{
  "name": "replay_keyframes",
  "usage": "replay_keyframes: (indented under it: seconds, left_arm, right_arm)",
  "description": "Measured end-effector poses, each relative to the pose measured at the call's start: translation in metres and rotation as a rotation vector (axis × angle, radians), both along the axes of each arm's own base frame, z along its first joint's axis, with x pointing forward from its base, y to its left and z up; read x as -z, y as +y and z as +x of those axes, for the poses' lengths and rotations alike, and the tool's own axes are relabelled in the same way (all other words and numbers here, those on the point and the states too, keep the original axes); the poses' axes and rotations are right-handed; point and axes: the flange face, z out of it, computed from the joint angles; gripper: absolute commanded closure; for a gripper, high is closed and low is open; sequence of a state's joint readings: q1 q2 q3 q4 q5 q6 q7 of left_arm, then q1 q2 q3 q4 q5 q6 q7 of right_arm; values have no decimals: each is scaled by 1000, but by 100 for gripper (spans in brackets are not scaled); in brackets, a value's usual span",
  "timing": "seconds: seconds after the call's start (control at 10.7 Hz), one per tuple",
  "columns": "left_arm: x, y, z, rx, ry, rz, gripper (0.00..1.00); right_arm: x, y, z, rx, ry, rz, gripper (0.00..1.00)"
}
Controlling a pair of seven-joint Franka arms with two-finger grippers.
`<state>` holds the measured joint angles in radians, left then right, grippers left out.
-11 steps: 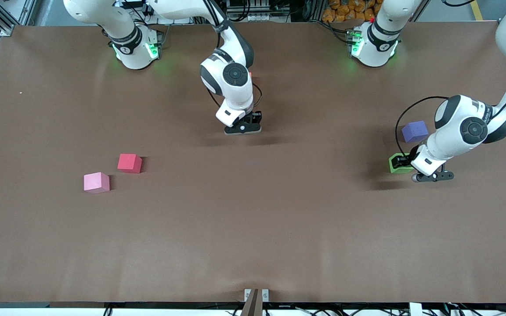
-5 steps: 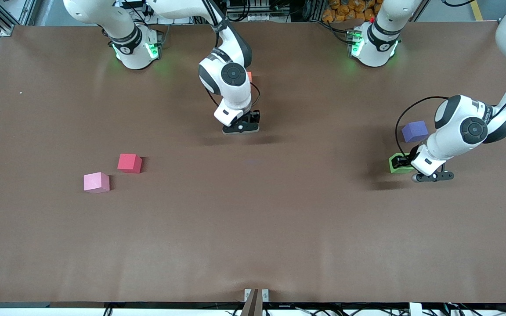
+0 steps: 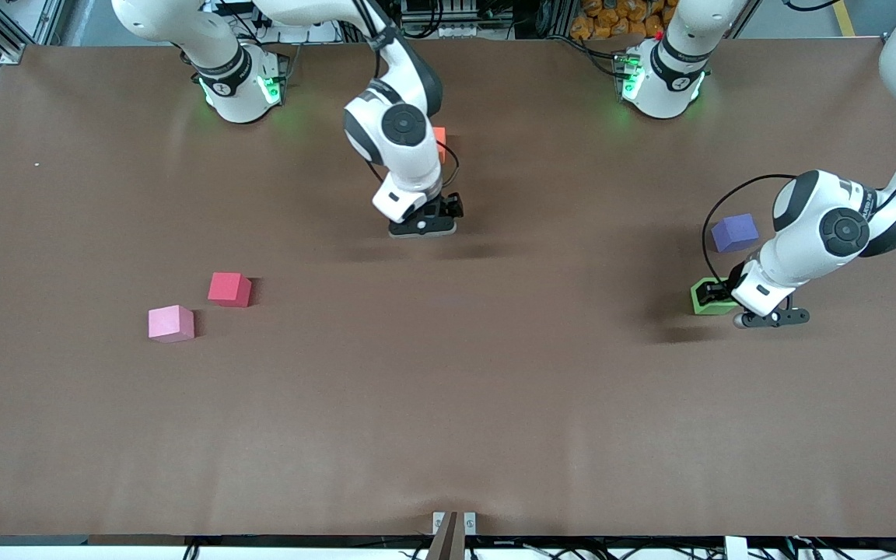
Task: Arrange blocks into number 1
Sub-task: 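Carry the green cube toward the row while the right gripper retracts, then lower the green cube beside the cyan cube and open the left gripper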
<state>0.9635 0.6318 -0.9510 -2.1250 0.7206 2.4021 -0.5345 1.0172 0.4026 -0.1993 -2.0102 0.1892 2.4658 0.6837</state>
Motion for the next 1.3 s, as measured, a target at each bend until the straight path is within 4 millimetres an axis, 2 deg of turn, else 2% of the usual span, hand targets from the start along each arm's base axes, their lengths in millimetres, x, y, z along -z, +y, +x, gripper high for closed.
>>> replay_keyframes:
  seconds: [0.19,0.37,0.56,0.74,0.84,1.02,1.21,1.3]
  left_arm:
    - [-8,-37,8,-5,-14,2,100]
    - [-15,-87,10,-10,20,27,100]
    - [-31,-165,8,-33,68,11,100]
    - [-53,-261,-5,-45,87,-14,100]
    - [-60,-303,-14,-45,85,-19,100]
    - [-59,-371,-27,-45,75,-14,100]
    - [-48,-439,-48,-20,83,-15,100]
    - [-42,-468,-60,-3,82,-8,100]
  right_arm:
    - [-36,-63,45,94,-28,23,0]
    - [-71,-145,93,130,-67,-2,0]
    - [-103,-223,129,108,-123,-3,0]
    - [-133,-300,154,82,-176,-8,0]
    - [-152,-327,159,72,-174,-19,0]
    - [-211,-360,160,41,-101,-44,0]
    - [-278,-380,155,22,-42,-55,0]
    - [-301,-384,153,10,-33,-56,0]
